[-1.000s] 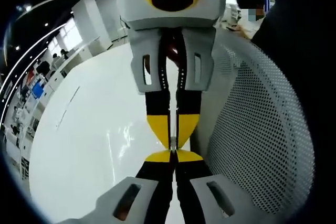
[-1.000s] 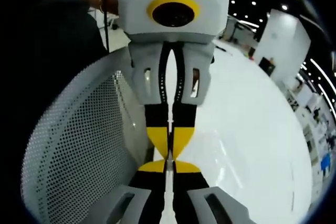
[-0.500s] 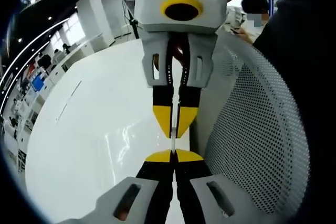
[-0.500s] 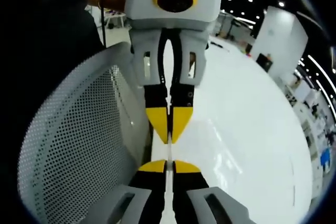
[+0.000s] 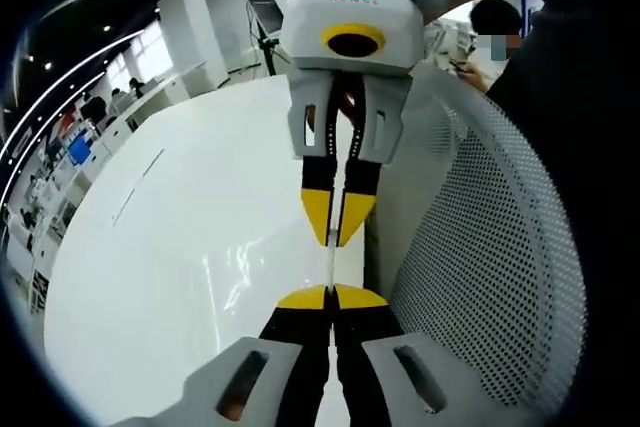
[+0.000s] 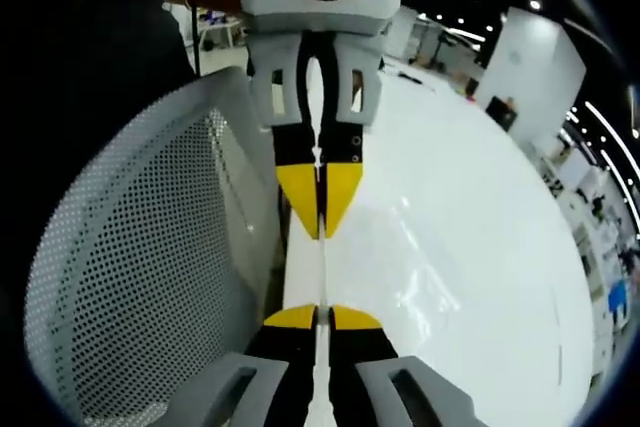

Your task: Open the resealable bag by pulling the two sides of the seal apart until the entire bag opening is separated and visibly accessible.

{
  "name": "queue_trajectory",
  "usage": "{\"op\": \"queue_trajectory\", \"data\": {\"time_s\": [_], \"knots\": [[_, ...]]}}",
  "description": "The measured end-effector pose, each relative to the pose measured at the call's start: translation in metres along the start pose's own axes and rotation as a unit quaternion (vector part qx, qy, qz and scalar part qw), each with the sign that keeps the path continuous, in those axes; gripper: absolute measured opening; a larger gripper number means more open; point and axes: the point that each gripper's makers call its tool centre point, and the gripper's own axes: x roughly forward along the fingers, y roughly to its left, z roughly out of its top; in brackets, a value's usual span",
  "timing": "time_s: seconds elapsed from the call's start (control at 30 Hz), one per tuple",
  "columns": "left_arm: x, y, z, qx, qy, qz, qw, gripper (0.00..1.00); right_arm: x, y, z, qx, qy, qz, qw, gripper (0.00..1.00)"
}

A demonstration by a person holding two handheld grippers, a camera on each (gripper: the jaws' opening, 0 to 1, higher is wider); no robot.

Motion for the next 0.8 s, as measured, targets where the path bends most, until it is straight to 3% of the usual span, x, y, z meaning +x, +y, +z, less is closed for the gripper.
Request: {"op": "queue_trajectory", "data": {"time_s": [0.2,0.23,0.4,0.63,0.8], "knots": [[0.002,0.000,-0.002,-0.006,-0.001,-0.001,1.0000,0.00,0.001,0.000,-0.008,-0.007,0.009,-0.001,0.9999,0.00],[0.006,0.005,0.003,0.002,-0.005,0.016,0.9999,0.00,0.000,-0.003,-0.011,-0.010,0.015,-0.008,0.9998,0.00],[0.007,0.008,0.009,0.004,-0.026,0.026,0.9993,0.05,-0.007,-0.004,-0.013,-0.007,0.014,-0.014,0.9998,0.00],[0.012,0.005,0.003,0.026,-0.003,0.024,0.9994,0.11,-0.006,0.001,-0.005,-0.011,0.005,-0.010,0.9999,0.00],[0.014,0.000,0.006,0.038,-0.002,0.012,0.9992,0.06,-0.004,0.004,-0.001,-0.013,0.002,-0.005,0.9999,0.00]]}}
